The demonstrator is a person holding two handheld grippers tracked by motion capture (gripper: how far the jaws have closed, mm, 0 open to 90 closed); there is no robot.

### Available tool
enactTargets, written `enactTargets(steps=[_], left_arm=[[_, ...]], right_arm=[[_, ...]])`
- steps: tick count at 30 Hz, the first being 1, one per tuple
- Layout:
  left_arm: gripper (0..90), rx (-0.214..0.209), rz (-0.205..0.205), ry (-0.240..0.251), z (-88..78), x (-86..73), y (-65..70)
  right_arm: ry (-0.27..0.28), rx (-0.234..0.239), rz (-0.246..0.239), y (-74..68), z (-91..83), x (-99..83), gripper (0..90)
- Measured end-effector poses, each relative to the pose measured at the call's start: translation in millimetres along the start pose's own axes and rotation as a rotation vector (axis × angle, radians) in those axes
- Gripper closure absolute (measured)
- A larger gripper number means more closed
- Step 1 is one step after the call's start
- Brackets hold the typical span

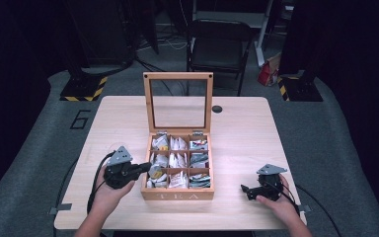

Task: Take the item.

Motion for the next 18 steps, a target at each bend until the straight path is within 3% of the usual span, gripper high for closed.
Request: enactTargets(steps=[18], left_arm=[[90.0,0.053,-0.038,0.025,-16.6,13.5,-21.5]], right_arm=[[0.001,-0.001,0.0,0.0,0.1,0.0,0.0]])
Point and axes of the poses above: each handheld gripper's, and its own axes: z roughly forward along the jaws, x roughly out of its top, y roughly to its right, the point moved 1 cm from there along z, roughly forward along the jaws, and after that the axes turned 2 degrees about -y, right-handed, at the moved point
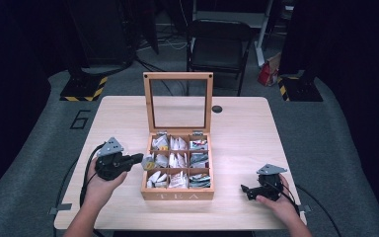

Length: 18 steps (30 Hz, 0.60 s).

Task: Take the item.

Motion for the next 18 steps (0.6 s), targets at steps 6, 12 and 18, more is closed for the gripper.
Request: enactTargets(steps=[6,12,18], left_arm=[[90.0,0.015,-0.012,-0.002,-2.2,0.6,-6.5],[90.0,0.024,-0.024,0.0,-3.0,-0.9,-11.3],[90.0,0.045,-0.024,-0.001,-7.0,-0.4,-17.8]], right_arm=[[0.0,-0.003,0.0,0.1,0.1,0.0,0.0],[0.0,-0.003,0.0,0.1,0.1,0.0,0.0],[-0.001,-0.002,-0.003,0.2,-0.1,-0.1,0.0]])
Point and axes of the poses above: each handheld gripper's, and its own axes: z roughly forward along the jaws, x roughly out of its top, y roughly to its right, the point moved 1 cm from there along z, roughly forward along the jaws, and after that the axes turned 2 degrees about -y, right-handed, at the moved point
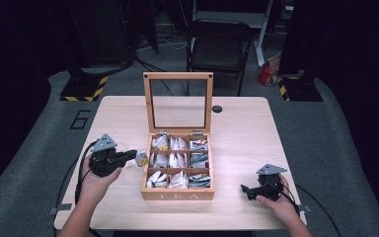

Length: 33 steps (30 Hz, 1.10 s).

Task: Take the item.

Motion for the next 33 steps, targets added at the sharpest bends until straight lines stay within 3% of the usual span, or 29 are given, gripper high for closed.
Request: enactTargets(steps=[19,33], left_arm=[[90.0,0.091,-0.052,0.038,-25.9,8.0,-33.4],[90.0,0.139,-0.093,0.037,-31.3,3.7,-53.6]], right_arm=[[0.001,0.003,0.002,-0.2,0.0,0.0,0.0],[0.001,0.003,0.002,-0.2,0.0,0.0,0.0]])
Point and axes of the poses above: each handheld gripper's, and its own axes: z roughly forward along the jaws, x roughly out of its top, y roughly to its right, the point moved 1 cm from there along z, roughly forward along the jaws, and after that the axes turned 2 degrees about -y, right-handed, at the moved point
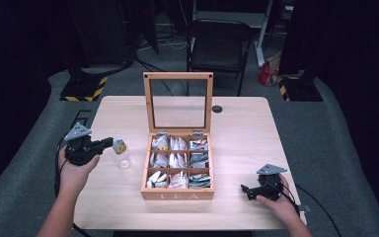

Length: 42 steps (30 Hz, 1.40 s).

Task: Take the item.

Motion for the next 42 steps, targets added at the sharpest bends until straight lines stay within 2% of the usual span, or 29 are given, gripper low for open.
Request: enactTargets(steps=[18,30,32,42], left_arm=[[90.0,0.046,-0.047,-0.026,11.6,-12.4,-17.3],[90.0,0.046,-0.083,-0.037,22.5,-21.4,-20.5],[90.0,0.05,-0.083,-0.03,24.6,-22.3,-20.5],[90.0,0.047,-0.091,-0.06,30.2,-28.0,-22.2]], right_arm=[[-0.001,0.003,-0.002,0.1,-0.2,0.0,0.0],[0.0,-0.001,0.001,-0.1,0.0,0.0,0.0],[0.001,-0.001,0.001,-0.1,0.1,0.0,0.0],[0.0,-0.001,0.001,0.0,0.1,0.0,0.0]])
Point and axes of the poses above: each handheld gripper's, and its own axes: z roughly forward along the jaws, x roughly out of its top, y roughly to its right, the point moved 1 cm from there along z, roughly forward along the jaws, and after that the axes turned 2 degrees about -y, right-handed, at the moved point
